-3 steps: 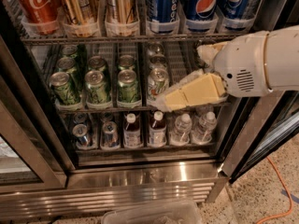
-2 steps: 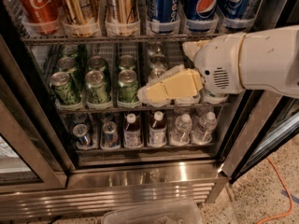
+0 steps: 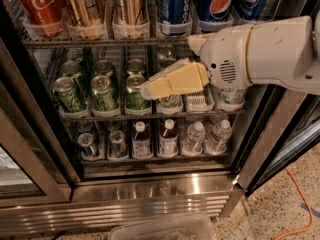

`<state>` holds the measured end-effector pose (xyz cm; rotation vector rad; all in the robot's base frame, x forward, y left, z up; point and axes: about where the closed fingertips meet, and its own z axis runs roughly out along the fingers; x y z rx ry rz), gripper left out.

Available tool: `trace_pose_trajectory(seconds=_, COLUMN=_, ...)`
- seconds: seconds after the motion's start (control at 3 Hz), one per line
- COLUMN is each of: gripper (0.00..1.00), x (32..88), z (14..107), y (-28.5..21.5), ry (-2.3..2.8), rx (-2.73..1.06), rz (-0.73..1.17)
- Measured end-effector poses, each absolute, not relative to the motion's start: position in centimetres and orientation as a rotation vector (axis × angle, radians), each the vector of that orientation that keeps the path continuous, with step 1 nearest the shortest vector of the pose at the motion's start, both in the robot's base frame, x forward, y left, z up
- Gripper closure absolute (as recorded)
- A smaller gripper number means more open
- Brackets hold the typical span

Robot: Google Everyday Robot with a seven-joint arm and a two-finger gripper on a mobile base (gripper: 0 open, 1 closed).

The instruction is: Pick orange can from top shelf of fridge

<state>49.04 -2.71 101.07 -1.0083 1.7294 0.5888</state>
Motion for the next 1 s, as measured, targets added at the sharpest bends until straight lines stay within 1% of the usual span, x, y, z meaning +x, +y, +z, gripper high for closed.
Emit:
trace_pose_trajectory(seconds=0.67, gripper=0.00, x=48.1, z=102.8, y=-2.4, ry=1.673, rx=-0.924, rz=0.539)
trace_pose_trajectory(seconds=1.0, gripper=0.00, x=46.5, z=105.9, y=-2.3, ry=1.589, rx=-0.860, rz=0.506)
